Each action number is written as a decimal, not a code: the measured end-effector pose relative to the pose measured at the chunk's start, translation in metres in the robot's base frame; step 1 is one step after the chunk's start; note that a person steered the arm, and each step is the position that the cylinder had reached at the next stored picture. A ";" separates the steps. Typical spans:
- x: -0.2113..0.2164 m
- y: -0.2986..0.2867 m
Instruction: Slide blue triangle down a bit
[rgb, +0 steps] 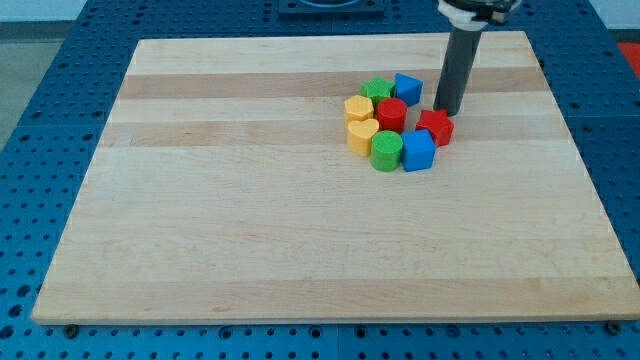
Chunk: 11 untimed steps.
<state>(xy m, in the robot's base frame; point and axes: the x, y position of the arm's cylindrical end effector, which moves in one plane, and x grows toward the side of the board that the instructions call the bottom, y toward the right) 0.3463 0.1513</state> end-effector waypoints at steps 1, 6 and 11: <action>-0.027 0.000; -0.056 -0.057; -0.032 -0.054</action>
